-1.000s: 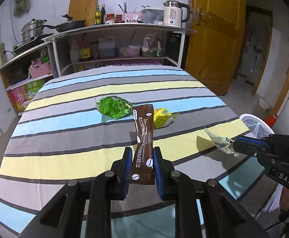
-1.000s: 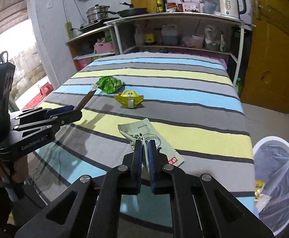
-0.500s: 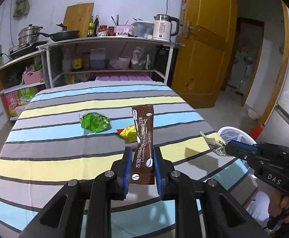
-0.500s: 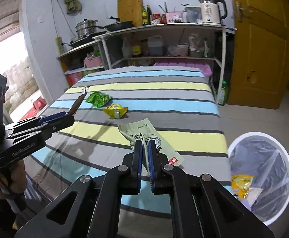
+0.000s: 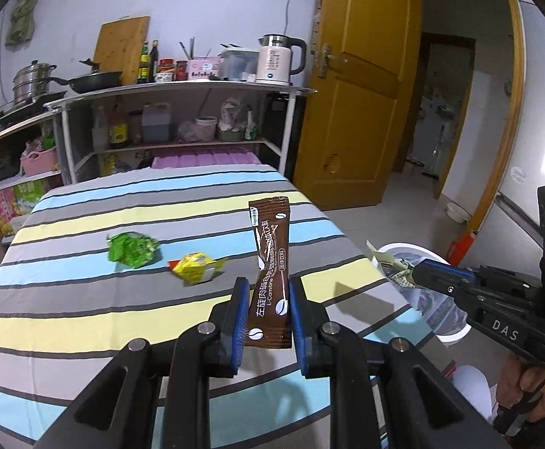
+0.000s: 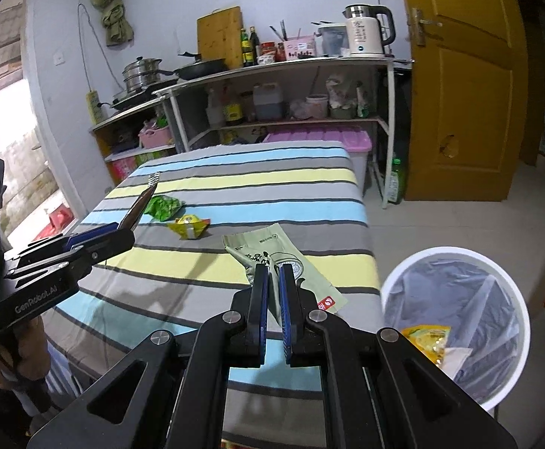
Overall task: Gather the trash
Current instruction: 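Carry the brown sachet and pale green packet toward the bin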
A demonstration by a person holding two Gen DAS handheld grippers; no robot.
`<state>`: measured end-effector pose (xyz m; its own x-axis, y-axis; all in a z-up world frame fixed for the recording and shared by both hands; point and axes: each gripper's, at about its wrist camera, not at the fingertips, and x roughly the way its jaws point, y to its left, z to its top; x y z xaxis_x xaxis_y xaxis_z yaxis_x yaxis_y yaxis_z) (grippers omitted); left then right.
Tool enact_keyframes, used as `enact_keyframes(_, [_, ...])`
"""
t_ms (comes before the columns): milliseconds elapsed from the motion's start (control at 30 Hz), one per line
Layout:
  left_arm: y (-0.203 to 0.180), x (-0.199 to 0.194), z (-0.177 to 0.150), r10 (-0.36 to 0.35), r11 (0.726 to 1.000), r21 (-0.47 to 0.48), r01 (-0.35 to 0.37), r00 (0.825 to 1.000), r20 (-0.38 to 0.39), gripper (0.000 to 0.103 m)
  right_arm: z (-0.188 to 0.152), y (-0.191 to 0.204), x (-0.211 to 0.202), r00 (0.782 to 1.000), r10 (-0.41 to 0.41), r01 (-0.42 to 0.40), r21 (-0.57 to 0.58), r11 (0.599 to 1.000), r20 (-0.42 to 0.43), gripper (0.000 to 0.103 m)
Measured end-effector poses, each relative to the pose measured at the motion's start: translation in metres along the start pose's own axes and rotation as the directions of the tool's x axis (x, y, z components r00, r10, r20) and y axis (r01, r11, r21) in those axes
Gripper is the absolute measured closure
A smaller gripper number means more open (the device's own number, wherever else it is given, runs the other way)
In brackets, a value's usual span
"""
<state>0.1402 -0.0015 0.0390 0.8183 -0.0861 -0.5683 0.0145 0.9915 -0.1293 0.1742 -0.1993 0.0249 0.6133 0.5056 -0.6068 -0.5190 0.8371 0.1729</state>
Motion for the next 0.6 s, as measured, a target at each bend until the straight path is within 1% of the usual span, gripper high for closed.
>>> enact_keyframes(267, [-0.025, 0.009, 0.002, -0.042, 0.998, 0.034, 0.043, 0.999, -0.013, 0.082, -0.003, -0.024, -0.014, 0.999, -0.038, 0.038, 0.039, 0.999, 0.016, 0.097])
enact_keyframes(600, [-0.064, 0.03, 0.003, -0.126, 0.989, 0.075, 0.129, 0.991, -0.035, 0.082, -0.013, -0.061, -0.034, 0.994, -0.111, 0.107, 0.11, 0.988, 0.025, 0.097])
